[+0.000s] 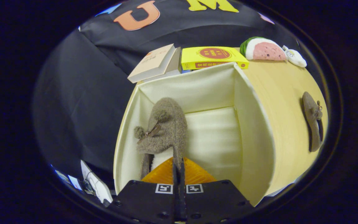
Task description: Open the storage box then place both shoes into the box .Put the left shoe in first, then the right shoe, with the right side of both shoes facing outward in a uniform manner.
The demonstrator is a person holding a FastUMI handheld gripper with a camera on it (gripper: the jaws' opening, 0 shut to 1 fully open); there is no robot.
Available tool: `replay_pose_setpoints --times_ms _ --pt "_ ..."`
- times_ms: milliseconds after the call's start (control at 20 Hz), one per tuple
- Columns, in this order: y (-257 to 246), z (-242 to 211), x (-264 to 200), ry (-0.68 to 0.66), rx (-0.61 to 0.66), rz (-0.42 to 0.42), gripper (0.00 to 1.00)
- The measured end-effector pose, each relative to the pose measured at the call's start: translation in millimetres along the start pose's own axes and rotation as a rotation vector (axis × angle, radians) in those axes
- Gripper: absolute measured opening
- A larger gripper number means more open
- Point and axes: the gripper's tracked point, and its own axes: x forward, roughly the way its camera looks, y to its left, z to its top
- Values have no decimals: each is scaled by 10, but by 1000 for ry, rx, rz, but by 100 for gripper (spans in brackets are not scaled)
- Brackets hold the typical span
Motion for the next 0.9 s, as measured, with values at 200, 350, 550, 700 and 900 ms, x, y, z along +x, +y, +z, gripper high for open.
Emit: replay_pose_setpoints --times_ms 200,350,550,700,900 --pt "113 -23 99 34 -21 25 7" --pt "173 -51 148 42 -56 51 27" --pt "267 -48 -29 17 -41 154 63" --pt "225 26 -279 -44 -57 184 78" --pt "218 48 -718 -115 -119 233 96"
